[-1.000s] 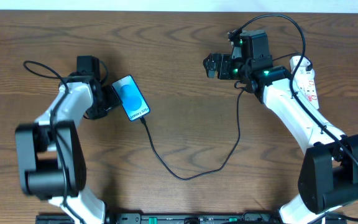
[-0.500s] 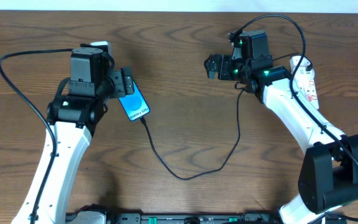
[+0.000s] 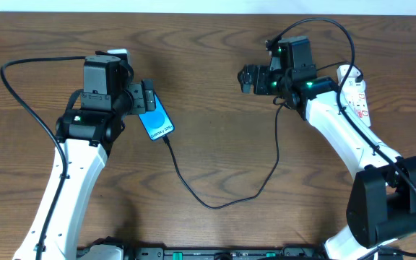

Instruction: Plug charger to phone and switch on socket

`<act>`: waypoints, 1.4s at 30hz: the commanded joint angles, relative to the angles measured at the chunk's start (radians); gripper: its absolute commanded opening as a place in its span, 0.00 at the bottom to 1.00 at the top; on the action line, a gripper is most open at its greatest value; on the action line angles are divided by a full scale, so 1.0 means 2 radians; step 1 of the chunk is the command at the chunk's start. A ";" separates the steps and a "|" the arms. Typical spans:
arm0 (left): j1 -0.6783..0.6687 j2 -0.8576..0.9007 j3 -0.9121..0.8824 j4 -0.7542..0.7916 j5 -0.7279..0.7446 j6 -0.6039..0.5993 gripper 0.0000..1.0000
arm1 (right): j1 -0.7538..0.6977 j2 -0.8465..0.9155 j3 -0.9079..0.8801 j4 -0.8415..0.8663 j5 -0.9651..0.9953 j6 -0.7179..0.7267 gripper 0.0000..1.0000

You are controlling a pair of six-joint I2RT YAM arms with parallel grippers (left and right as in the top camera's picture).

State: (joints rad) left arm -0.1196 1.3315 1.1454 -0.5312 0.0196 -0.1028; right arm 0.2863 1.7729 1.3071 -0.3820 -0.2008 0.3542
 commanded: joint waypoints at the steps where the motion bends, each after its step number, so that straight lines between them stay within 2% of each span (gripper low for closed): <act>1: 0.002 0.005 0.005 -0.002 -0.006 0.008 0.92 | -0.005 -0.010 0.005 -0.011 0.006 -0.010 0.99; 6: 0.002 0.005 0.005 -0.002 -0.006 0.008 0.92 | -0.019 -0.016 0.015 -0.037 0.002 -0.036 0.99; 14: 0.002 0.005 0.005 -0.002 -0.006 0.008 0.92 | -0.134 -0.017 0.172 -0.278 -0.044 -0.113 0.99; 18: 0.002 0.005 0.005 -0.002 -0.006 0.008 0.92 | -0.199 -0.017 0.236 -0.339 -0.065 -0.151 0.99; 23: 0.002 0.005 0.005 -0.002 -0.006 0.008 0.92 | -0.281 -0.017 0.266 -0.350 -0.073 -0.159 0.99; 27: 0.002 0.005 0.005 -0.002 -0.006 0.008 0.92 | -0.372 -0.005 0.266 -0.361 -0.165 -0.201 0.99; 31: 0.002 0.005 0.005 -0.002 -0.006 0.008 0.92 | -0.422 0.014 0.266 -0.372 -0.195 -0.222 0.99; 35: 0.002 0.005 0.005 -0.002 -0.006 0.008 0.93 | -0.441 0.044 0.266 -0.373 -0.208 -0.271 0.99; 36: 0.002 0.005 0.005 -0.002 -0.006 0.008 0.92 | -0.440 0.064 0.266 -0.371 -0.214 -0.305 0.99; 42: 0.002 0.005 0.005 -0.002 -0.006 0.008 0.93 | -0.427 0.136 0.266 -0.333 -0.213 -0.317 0.99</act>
State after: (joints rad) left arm -0.1196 1.3334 1.1454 -0.5343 0.0193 -0.0998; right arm -0.5907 1.9671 1.8244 -1.0760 -0.5953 -0.2157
